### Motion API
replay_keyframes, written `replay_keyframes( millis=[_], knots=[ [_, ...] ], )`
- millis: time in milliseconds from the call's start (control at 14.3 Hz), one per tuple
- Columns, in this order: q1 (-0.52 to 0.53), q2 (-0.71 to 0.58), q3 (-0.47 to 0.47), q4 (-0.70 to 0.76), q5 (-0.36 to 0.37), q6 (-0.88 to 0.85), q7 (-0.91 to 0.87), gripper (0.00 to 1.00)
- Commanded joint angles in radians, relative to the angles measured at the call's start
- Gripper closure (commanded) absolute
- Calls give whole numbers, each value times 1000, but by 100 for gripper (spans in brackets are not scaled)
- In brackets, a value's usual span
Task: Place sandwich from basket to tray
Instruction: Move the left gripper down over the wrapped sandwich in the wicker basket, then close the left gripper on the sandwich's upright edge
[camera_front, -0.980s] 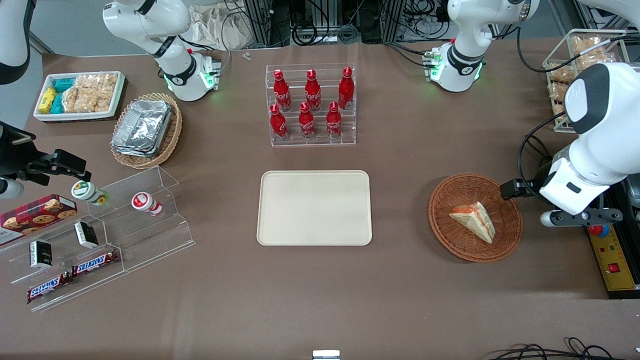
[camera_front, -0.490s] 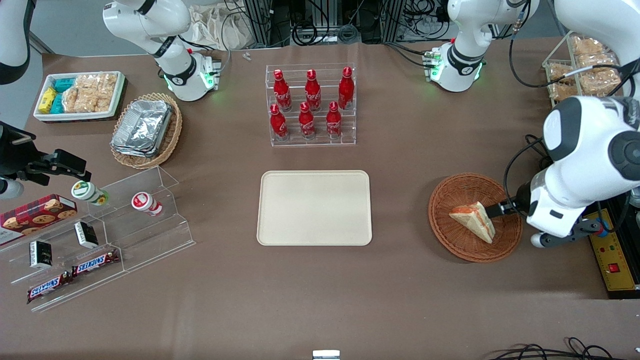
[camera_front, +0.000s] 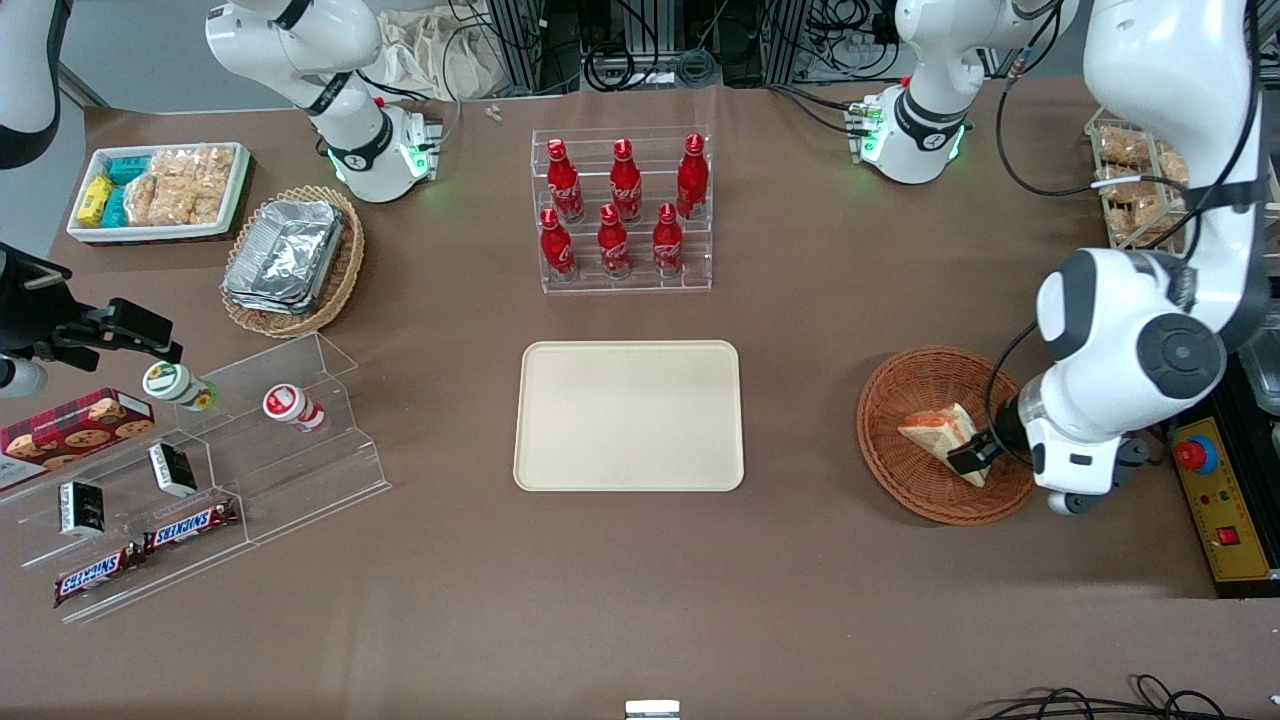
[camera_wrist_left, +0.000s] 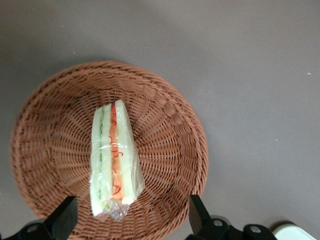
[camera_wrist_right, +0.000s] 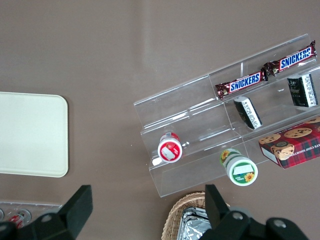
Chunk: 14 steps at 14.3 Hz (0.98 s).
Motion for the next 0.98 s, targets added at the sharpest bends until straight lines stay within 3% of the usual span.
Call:
replay_keyframes(
  millis=[0,910],
  knots=[
    [-1,-1,-2,-56,15,57,-40,0],
    [7,61,3,-87,14,66,-98,0]
  ],
)
